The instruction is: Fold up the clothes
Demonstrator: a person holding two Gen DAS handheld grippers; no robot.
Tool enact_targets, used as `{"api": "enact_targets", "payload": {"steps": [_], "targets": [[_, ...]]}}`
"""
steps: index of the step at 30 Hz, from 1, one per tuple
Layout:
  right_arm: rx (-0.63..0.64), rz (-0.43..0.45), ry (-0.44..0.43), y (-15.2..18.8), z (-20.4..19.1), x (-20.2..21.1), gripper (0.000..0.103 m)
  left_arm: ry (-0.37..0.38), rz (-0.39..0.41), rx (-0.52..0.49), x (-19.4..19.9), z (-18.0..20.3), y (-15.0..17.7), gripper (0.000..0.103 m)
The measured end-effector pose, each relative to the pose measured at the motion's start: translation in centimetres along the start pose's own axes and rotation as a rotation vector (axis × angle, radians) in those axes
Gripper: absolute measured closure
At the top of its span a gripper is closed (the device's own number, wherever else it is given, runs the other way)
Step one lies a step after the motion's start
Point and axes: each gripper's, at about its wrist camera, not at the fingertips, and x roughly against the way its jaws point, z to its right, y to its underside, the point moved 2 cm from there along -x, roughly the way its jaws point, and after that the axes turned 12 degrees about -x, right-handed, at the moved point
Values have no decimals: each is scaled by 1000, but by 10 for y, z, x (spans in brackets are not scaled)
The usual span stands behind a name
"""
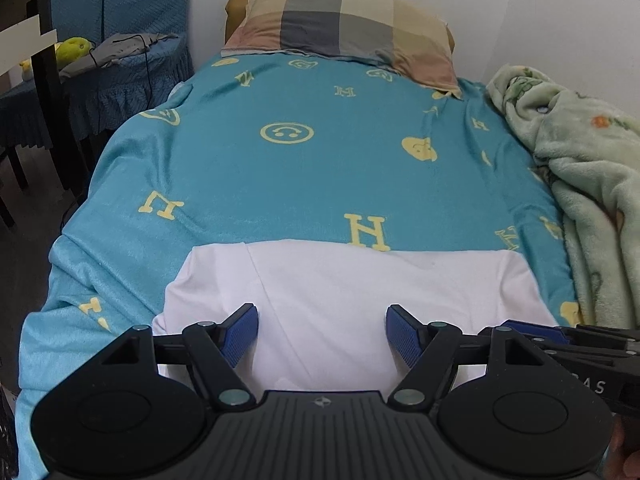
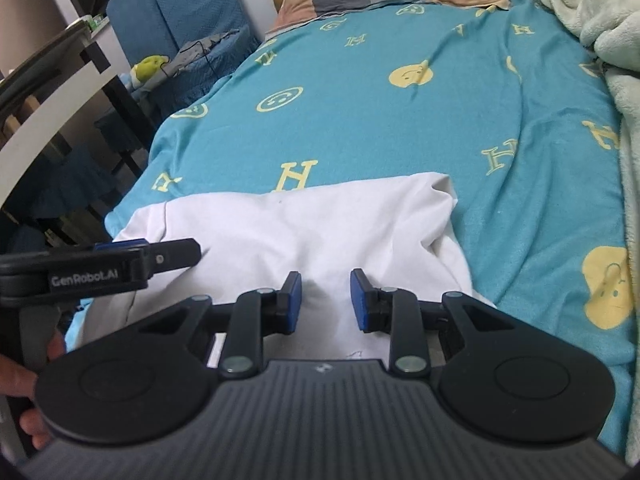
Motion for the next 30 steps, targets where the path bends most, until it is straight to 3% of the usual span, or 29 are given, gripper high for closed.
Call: {"api": "enact_targets", "payload": {"steps": [6, 13, 16, 21, 26, 30], "targets": [[5, 32, -15, 6, -4, 33, 72, 6, 43, -20, 34, 17, 10, 30], [8, -29, 18, 17, 0, 22, 73, 13, -29, 41, 26, 10, 23, 29], [-35, -42, 4, 15, 3, 19, 73, 72, -43, 158, 40, -3, 29, 28], [-151, -52, -68, 6, 12, 25, 72, 324, -36, 495, 70, -25, 61, 21], [-321, -84, -204, 3, 18, 46, 71, 446, -122, 749, 65, -37, 97, 19], [-451, -117, -339, 6, 18, 66, 71, 481, -197, 857, 39, -40, 114, 19]]}}
